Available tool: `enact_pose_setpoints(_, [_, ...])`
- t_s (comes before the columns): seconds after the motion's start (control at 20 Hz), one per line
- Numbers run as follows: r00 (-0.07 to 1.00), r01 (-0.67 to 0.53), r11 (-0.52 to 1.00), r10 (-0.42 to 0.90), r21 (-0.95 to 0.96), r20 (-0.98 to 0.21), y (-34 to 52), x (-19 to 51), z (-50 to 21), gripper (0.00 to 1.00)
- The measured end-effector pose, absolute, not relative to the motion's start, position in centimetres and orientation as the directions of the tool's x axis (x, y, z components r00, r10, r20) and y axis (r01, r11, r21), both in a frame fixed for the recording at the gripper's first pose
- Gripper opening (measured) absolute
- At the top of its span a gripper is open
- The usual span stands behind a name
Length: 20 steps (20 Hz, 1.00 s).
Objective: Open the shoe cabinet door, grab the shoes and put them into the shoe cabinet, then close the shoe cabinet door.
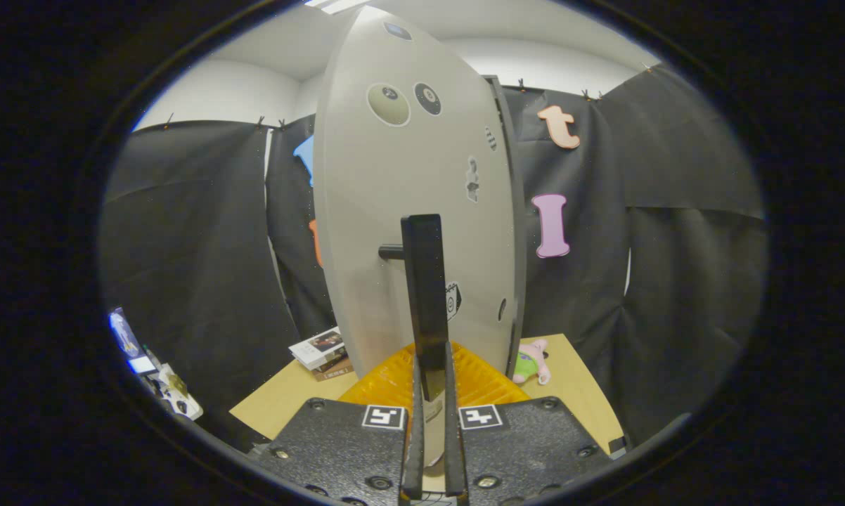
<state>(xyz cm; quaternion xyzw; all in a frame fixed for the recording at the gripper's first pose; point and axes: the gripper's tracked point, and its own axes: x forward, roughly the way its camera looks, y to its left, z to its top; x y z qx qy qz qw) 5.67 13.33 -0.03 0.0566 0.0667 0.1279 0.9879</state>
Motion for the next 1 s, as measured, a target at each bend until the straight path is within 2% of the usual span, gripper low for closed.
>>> enact_pose_setpoints(0.4, [0.982, -0.130, 0.985, 0.143, 0.115, -0.119, 7.0, 5.4, -0.8, 0.07])
enact_pose_setpoints(0.75, [0.994, 0.017, 0.993, -0.005, 0.113, -0.111, -0.1, 6.5, -1.1, 0.04])
enact_pose_setpoints(1.0, [0.994, -0.011, 0.988, 0.028, 0.152, -0.107, -0.9, 6.5, -1.3, 0.04])
